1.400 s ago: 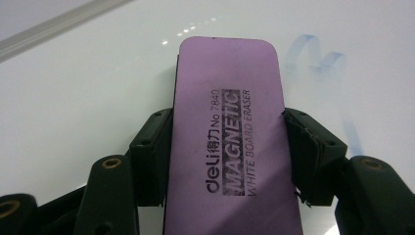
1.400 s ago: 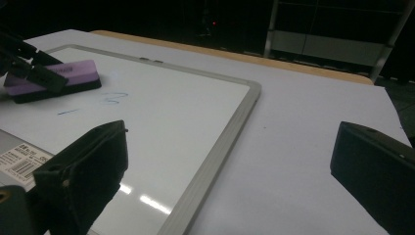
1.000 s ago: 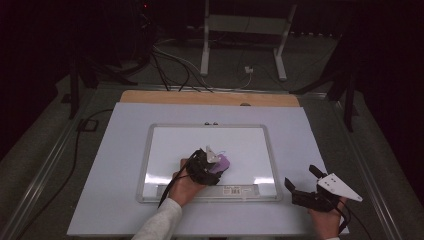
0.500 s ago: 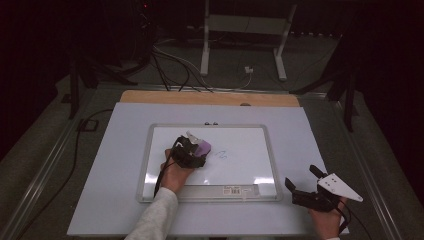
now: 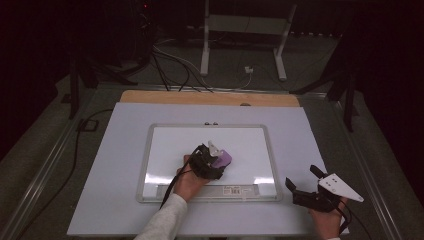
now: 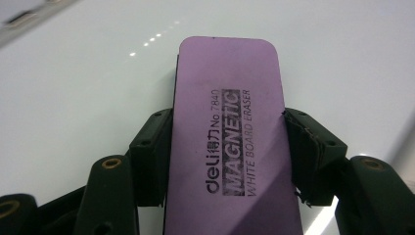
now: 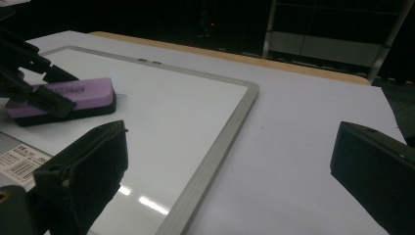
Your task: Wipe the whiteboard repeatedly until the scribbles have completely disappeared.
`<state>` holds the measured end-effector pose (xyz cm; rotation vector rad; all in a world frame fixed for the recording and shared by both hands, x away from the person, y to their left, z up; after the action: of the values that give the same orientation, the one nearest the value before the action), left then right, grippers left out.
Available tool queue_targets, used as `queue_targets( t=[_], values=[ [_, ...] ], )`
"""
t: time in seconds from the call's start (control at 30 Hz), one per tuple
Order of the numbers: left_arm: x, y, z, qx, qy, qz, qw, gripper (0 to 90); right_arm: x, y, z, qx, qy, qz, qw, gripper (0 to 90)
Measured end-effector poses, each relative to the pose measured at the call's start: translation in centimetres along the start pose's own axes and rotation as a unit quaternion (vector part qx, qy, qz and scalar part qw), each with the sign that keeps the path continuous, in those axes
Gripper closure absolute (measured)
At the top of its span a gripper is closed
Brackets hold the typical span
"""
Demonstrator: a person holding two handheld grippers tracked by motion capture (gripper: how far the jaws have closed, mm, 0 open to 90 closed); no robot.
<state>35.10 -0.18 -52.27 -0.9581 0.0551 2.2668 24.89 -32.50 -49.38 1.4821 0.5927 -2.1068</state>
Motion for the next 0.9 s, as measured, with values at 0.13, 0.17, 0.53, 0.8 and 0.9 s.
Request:
queue_targets(
  t=[0.13, 0.17, 0.53, 0.8, 0.9],
  values=[
    [0.0, -2.2, -0.7, -0.034, -0.009, 0.028, 0.999, 41.8, 0.0, 0.0, 0.0, 0.001, 0.0, -0.001, 1.0, 0.7],
    [0.0, -2.8, -0.8, -0.045, -0.012, 0.037, 0.9983, 41.8, 0.0, 0.0, 0.0, 0.001, 0.0, 0.0, 1.0, 0.7],
    [-0.6, -3.4, -1.5, -0.055, -0.023, 0.057, 0.9966, 41.8, 0.0, 0.0, -0.1, 0.0, 0.0, 0.0, 1.0, 0.7],
    [-1.1, -0.1, -1.0, 0.002, -0.012, 0.023, 0.9996, 41.8, 0.0, 0.0, -0.1, -0.001, 0.0, 0.0, 1.0, 0.7],
    [-1.3, 1.0, -0.9, 0.006, -0.005, 0.008, 0.9999, 41.8, 0.0, 0.0, -0.1, -0.001, 0.0, 0.001, 1.0, 0.7]
  ],
)
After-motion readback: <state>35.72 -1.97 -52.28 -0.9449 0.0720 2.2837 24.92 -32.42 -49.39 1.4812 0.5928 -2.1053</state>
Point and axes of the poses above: each handheld gripper's, and its own axes: z roughly backward along the jaws, x roughly out of its underside, y roughly to its right, the point moved 3 cm from there along -z, roughly forward along the jaws, and after that the axes turned 14 degrees about -x, right-handed, at the moved point
